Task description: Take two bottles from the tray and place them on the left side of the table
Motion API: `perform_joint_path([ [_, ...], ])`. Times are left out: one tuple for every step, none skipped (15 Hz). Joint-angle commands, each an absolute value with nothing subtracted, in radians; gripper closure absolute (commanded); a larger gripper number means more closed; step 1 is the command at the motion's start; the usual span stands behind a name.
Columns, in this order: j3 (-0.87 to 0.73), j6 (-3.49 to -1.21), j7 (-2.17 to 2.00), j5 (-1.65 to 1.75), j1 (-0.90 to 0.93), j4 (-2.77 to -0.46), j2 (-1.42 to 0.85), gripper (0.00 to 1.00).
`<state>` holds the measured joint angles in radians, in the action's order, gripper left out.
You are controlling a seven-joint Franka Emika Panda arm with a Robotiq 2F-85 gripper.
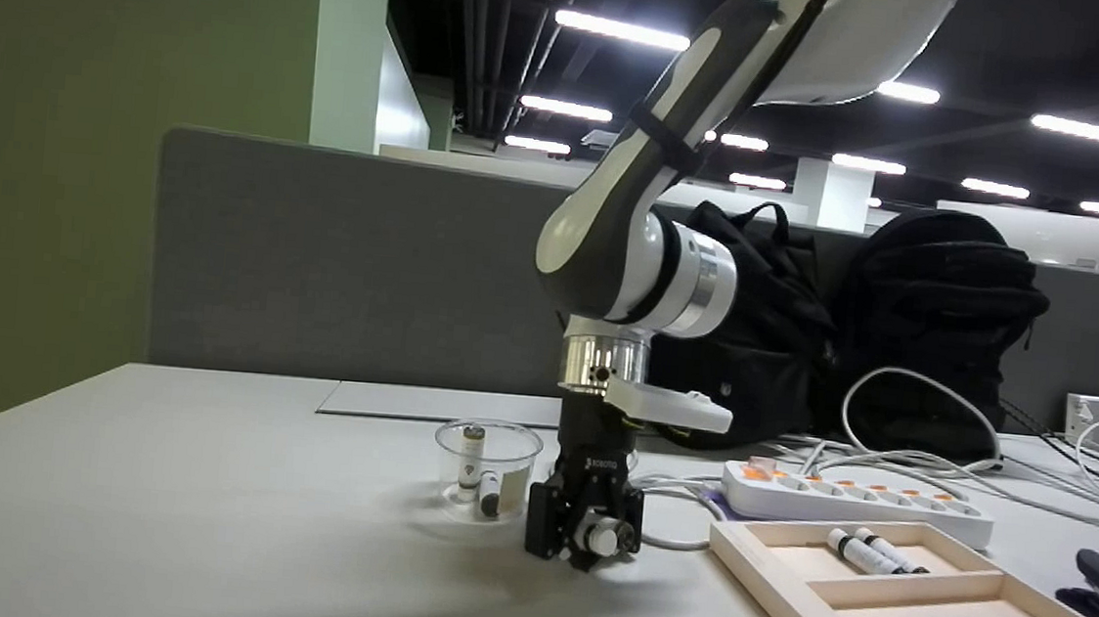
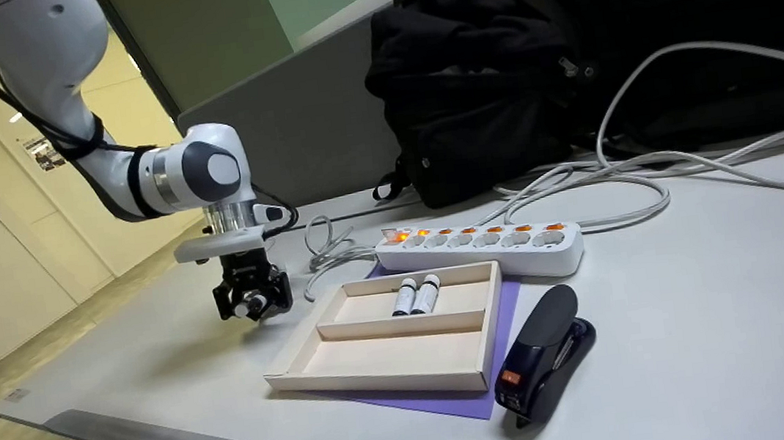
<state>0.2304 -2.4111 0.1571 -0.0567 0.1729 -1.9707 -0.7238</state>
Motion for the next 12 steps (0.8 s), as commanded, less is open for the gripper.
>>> perform_joint_path([
  [0.212,-2.454,0.131,-0.015,0.212,-1.980,-0.726,0.75],
  [0.211,-2.456,0.131,-0.010,0.215,-1.979,-0.725,0.68],
  [0.210,-2.458,0.131,-0.005,0.218,-1.980,-0.722,0.62],
  [0.207,-2.457,0.130,0.003,0.223,-1.980,-0.717,0.54],
  [0.208,-2.452,0.131,0.006,0.222,-1.979,-0.714,0.48],
  [0.210,-2.445,0.132,0.003,0.220,-1.978,-0.708,0.40],
  [0.206,-2.441,0.127,0.006,0.223,-1.979,-0.698,0.34],
  [0.202,-2.435,0.122,0.011,0.226,-1.978,-0.691,0.27],
  [0.196,-2.431,0.116,0.018,0.229,-1.979,-0.681,0.20],
  [0.190,-2.421,0.113,0.025,0.230,-1.979,-0.672,0.14],
  [0.186,-2.413,0.110,0.031,0.231,-1.979,-0.662,0.06],
  [0.183,-2.408,0.108,0.033,0.231,-1.979,-0.654,0.02],
])
